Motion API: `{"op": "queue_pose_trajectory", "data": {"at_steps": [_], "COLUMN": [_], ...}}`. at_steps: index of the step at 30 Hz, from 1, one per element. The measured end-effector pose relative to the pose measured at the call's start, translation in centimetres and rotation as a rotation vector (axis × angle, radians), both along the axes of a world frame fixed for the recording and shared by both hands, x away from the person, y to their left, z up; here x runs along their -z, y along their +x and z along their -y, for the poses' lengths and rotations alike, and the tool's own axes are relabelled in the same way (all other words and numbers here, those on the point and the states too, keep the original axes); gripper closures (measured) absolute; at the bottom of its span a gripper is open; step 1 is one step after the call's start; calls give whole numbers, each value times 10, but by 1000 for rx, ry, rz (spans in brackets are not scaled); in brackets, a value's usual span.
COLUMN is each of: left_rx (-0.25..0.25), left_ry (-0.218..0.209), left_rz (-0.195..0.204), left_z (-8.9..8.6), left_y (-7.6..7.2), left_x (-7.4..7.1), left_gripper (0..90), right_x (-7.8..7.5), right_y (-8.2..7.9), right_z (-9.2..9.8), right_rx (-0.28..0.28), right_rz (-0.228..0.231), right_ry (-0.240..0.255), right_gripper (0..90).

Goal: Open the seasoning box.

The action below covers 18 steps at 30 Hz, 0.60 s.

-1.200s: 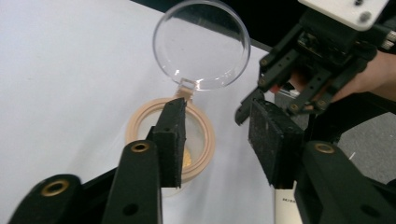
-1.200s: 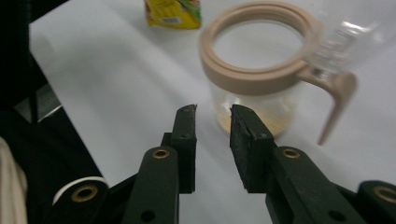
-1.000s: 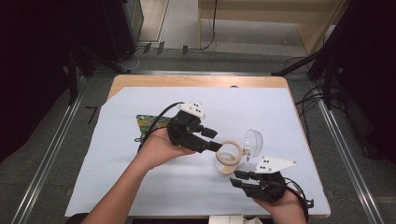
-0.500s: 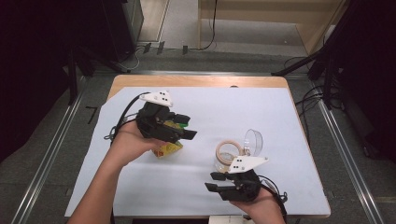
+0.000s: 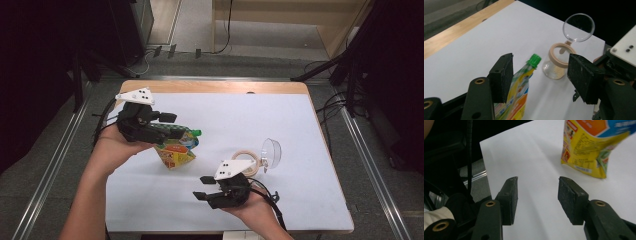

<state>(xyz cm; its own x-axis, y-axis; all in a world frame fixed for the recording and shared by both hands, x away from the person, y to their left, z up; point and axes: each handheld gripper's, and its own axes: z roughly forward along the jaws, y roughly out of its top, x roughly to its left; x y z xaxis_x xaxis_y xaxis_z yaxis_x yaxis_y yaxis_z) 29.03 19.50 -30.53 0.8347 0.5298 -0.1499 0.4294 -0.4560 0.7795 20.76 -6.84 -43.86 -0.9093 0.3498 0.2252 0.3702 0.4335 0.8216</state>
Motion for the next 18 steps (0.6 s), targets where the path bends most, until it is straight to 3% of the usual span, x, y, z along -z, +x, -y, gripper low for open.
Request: {"op": "queue_pose_trajectory", "data": {"at_steps": [4,10,18], "left_rx": [-37,-108,-125], "left_ry": [-5,5,1], "left_rz": [8,-29,-40], "left_z": [-15,-32,-44], "left_y": [3,10,16], "left_x": [2,12,26], "left_gripper": [379,383,380], "right_x": [7,19,26], "right_y": [2,1,3], "right_z": [-14,-19,-16], "right_rx": [-22,-24,-15], "right_rz": [-17,-22,-33], "right_ry": [-35,-70,-75], "right_gripper": [514,515,515]}}
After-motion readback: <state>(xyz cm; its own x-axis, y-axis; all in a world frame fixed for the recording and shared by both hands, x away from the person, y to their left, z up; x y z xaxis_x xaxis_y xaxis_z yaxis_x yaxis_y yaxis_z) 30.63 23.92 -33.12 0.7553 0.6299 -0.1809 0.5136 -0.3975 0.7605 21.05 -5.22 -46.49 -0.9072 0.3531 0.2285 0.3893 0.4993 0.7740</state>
